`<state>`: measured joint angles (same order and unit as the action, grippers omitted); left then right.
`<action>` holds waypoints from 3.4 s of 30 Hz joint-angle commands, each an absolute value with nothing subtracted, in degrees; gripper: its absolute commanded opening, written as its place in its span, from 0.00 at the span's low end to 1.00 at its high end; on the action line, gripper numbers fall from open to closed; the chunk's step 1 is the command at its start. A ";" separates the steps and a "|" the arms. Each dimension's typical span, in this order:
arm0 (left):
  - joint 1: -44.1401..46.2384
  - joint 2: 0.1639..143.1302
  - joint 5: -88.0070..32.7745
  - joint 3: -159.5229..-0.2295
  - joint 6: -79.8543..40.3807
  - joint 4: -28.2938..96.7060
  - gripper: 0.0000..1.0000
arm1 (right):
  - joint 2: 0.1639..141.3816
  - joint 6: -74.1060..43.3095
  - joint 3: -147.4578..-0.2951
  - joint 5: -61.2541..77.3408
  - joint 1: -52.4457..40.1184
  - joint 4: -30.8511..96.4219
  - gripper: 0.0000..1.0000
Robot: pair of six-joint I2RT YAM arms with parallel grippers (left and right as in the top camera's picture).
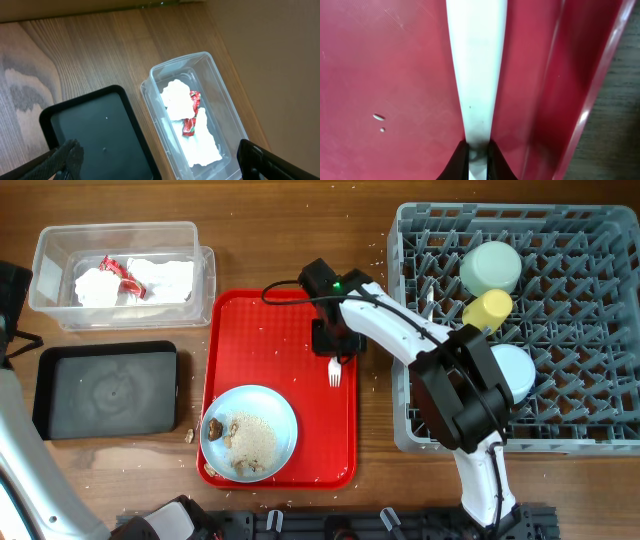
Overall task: Sort waste into correct bins and load items into the dishwasher rack
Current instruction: 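Reach the right gripper to the white fork on the tray and grasp it, then carry the white fork to the rack and insert it upright, then reach the left gripper to the light-blue plate and grasp its rim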
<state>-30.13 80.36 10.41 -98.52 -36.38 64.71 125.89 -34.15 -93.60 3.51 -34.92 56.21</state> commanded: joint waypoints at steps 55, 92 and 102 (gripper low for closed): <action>-30.37 80.49 -12.56 -98.59 -36.93 69.28 1.00 | 84.97 -27.14 -94.76 17.30 17.98 68.03 1.00; 35.90 106.21 1.15 -62.24 -66.72 54.57 0.28 | 84.97 -27.14 -94.76 17.30 17.98 67.77 1.00; 35.90 106.08 4.05 -65.21 -66.48 59.94 0.04 | 84.97 -27.16 -94.76 17.32 17.98 67.77 1.00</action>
<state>35.66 105.56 1.08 -63.31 -66.59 57.91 85.78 -26.83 -93.54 17.91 17.96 67.94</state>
